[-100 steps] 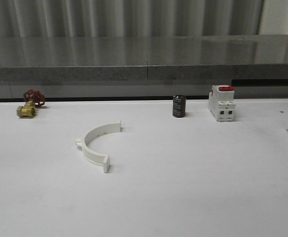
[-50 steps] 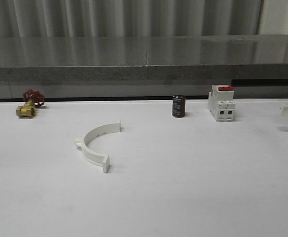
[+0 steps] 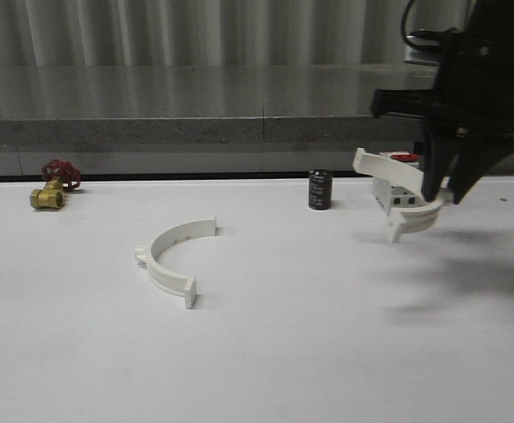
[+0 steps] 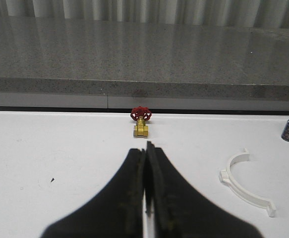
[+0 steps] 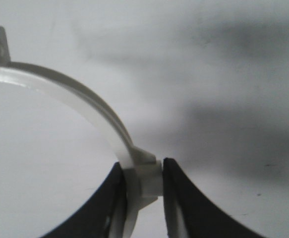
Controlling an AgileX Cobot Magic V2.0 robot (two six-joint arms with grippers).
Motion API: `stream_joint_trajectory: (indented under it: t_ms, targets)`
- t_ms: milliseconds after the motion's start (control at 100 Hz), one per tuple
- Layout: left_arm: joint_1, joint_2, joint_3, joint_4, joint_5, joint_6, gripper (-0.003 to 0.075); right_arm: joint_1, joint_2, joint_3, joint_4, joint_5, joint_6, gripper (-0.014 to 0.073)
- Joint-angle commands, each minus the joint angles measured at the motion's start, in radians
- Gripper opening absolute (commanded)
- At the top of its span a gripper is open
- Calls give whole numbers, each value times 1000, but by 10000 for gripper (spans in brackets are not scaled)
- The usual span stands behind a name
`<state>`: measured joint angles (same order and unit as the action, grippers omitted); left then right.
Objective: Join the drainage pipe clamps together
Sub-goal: 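Grasp the second clamp half with the right gripper and lift it, then press the held half onto the placed half's ends with the right gripper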
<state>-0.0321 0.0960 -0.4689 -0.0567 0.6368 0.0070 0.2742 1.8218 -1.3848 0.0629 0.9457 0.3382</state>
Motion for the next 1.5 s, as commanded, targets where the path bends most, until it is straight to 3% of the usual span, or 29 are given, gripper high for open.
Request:
stream_joint_trajectory:
  t_ms: [0, 200, 440, 760, 1330, 1490]
  targets:
    - [1, 11, -25, -4, -75, 1, -21, 46, -49, -34, -2, -17, 69, -50]
    - [1, 11, -25, -4, -75, 1, -21, 115, 3, -67, -8, -33, 166, -50]
    - [1, 11, -25, -4, -75, 1, -21, 217, 109, -167, -120, -17, 414, -50]
    - [1, 11, -25, -4, -75, 1, -21, 303, 236, -321, -156, 56, 419, -50]
    - [1, 11, -25, -4, -75, 1, -21, 335, 368, -490, -155, 119, 450, -50]
    - [1, 11, -25, -4, -75, 1, -21, 335, 372, -495, -152, 109, 450, 2]
